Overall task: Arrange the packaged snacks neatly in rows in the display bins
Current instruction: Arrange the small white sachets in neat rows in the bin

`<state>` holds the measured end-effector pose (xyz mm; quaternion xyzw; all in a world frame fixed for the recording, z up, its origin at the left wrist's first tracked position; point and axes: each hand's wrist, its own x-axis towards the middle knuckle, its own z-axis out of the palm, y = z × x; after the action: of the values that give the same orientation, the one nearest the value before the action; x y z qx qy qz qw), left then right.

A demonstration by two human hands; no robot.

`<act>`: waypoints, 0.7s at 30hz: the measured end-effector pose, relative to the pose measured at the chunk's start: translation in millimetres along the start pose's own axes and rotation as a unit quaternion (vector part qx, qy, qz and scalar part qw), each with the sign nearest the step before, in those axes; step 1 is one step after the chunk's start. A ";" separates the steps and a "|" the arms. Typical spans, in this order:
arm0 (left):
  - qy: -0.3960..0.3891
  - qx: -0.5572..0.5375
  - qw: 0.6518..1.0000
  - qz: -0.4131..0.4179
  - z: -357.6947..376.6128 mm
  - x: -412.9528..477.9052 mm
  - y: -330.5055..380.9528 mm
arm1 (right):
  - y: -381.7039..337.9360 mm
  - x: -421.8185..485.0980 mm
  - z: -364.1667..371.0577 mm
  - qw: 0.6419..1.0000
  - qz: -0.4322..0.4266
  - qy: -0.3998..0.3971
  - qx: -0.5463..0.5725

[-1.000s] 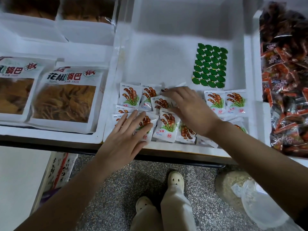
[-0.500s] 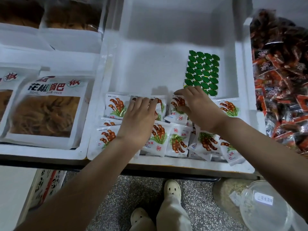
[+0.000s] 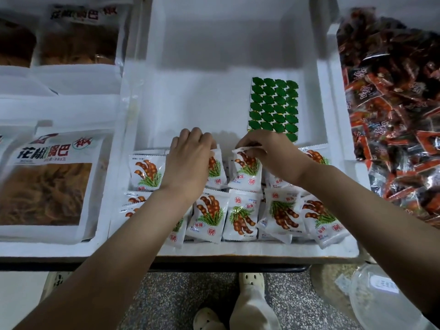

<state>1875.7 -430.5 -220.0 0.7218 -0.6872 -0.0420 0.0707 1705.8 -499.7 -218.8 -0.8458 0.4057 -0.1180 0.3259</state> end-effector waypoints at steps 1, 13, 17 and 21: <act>0.000 -0.002 1.000 0.012 1.3 3.4 1.3 | 0.5 -0.7 0.4 1.000 -0.008 -0.007 0.000; 0.025 -0.055 0.997 0.043 -0.3 -3.6 4.8 | 2.0 -11.5 -0.3 0.999 -0.018 0.005 -0.042; 0.076 -0.051 0.993 0.081 -1.8 -15.9 7.3 | -6.7 -32.7 -8.0 0.997 -0.012 0.076 -0.023; 0.105 -0.060 0.988 0.101 -3.1 -37.1 15.1 | -8.4 -80.0 -10.7 0.994 0.014 0.098 -0.044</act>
<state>1859.4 -394.0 -215.9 0.6434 -0.7418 0.0001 0.1894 1654.5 -439.7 -200.0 -0.8378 0.4526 -0.1780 0.2482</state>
